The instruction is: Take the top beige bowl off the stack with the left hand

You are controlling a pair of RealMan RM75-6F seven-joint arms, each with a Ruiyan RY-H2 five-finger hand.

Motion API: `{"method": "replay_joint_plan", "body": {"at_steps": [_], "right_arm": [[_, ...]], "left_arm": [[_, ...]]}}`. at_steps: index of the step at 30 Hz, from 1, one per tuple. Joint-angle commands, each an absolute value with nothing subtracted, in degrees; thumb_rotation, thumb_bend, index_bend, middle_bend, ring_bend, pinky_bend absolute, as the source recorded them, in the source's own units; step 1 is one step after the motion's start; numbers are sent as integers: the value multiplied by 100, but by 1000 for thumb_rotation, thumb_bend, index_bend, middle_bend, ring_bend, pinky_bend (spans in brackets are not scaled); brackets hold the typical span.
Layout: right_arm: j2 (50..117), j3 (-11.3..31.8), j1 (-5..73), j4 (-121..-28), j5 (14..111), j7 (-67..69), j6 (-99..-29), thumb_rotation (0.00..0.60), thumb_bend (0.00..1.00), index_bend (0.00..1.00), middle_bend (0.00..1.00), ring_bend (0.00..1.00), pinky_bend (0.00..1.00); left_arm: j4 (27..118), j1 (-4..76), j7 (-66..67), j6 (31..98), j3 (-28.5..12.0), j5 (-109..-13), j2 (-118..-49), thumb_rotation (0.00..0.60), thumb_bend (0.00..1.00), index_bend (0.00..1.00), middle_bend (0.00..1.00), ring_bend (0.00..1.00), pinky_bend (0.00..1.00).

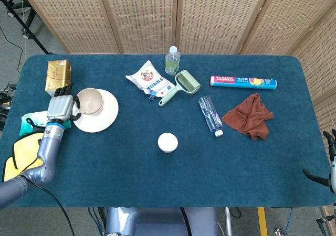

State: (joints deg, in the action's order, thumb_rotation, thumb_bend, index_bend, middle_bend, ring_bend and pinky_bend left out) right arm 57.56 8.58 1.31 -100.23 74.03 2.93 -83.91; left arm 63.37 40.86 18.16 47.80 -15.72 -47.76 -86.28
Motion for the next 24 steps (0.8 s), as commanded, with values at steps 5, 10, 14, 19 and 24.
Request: {"method": "replay_joint_plan", "body": {"at_steps": [5, 10, 14, 19, 24], "right_arm": [[5756, 860, 135, -10024, 7388, 293, -8379, 600, 0, 0, 0, 0, 0], [5750, 863, 135, -10036, 7377, 328, -8365, 600, 0, 0, 0, 0, 0], [5736, 860, 134, -10048, 7386, 363, -8355, 600, 0, 0, 0, 0, 0], [5728, 861, 131, -10048, 7384, 388, -8352, 600, 0, 0, 0, 0, 0], [5725, 856, 130, -10057, 7403, 392, -8359, 600, 0, 0, 0, 0, 0]], "left_arm": [[6204, 4228, 1971, 4690, -1562, -4619, -8745, 600, 284, 571, 0, 0, 0], [6155, 4291, 2112, 4677, -1542, -4485, -8801, 600, 299, 572, 0, 0, 0], [6184, 4313, 2156, 4687, -1531, -4432, -8811, 600, 350, 602, 0, 0, 0], [6268, 4315, 2145, 4734, -1544, -4392, -8786, 600, 431, 722, 0, 0, 0], [6463, 4303, 2199, 4851, -1538, -4388, -8672, 600, 433, 760, 0, 0, 0]]}}
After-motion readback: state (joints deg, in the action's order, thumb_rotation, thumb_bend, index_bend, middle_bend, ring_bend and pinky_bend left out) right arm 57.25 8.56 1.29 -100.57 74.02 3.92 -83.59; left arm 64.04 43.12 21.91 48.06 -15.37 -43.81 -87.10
